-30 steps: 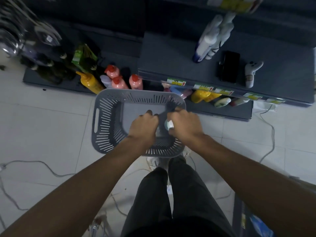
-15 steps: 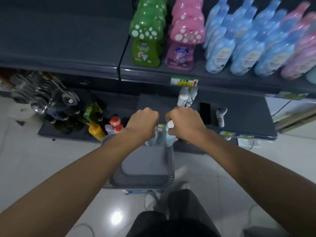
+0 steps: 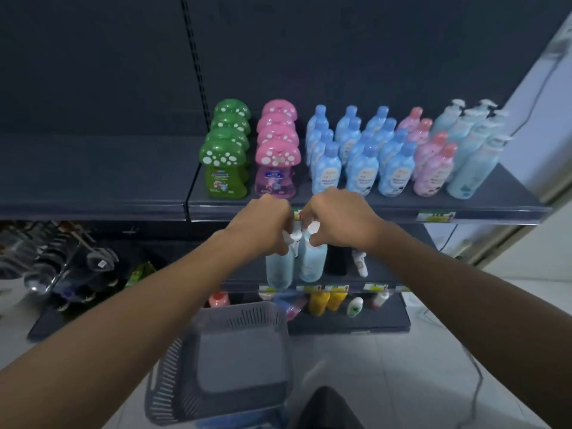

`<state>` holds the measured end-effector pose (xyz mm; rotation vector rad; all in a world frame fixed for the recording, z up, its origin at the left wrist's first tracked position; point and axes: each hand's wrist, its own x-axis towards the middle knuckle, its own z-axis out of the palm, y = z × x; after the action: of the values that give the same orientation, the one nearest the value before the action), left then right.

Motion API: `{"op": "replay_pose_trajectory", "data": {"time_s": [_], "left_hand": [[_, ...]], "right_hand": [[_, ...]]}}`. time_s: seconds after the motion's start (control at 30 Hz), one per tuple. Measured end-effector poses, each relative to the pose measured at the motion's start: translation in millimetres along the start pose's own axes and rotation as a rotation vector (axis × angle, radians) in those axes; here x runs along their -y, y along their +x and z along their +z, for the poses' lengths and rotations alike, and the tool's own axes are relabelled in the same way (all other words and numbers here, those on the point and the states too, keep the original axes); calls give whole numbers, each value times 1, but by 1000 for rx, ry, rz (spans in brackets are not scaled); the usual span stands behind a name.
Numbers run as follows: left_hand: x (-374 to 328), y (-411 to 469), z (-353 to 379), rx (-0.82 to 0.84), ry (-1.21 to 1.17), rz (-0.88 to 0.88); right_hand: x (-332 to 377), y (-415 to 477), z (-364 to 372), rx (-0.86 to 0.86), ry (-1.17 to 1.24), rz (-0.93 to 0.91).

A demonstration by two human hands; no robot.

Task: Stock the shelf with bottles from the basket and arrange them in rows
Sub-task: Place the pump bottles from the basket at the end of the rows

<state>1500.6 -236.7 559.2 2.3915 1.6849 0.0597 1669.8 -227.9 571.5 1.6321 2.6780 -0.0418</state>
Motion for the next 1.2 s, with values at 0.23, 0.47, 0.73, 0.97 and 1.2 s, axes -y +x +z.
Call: {"op": "replay_pose_trajectory", "data": {"time_s": [0.23, 0.47, 0.73, 0.97, 1.2], "left_hand": [[-27, 11, -25, -36, -20, 103], [-46, 19, -49, -55, -25, 170], [-73, 29, -73, -99, 0, 243], [-105, 46, -78, -94, -44, 307], [-154, 86, -66, -81, -61, 320]], "right_hand": [[-22, -16, -30, -37, 8, 45], [-44, -33, -52, -62, 23, 105], [-74, -47, -73, -108, -2, 162], [-116, -60, -83, -125, 34, 199], [-183, -72, -94, -86, 37, 207]]}}
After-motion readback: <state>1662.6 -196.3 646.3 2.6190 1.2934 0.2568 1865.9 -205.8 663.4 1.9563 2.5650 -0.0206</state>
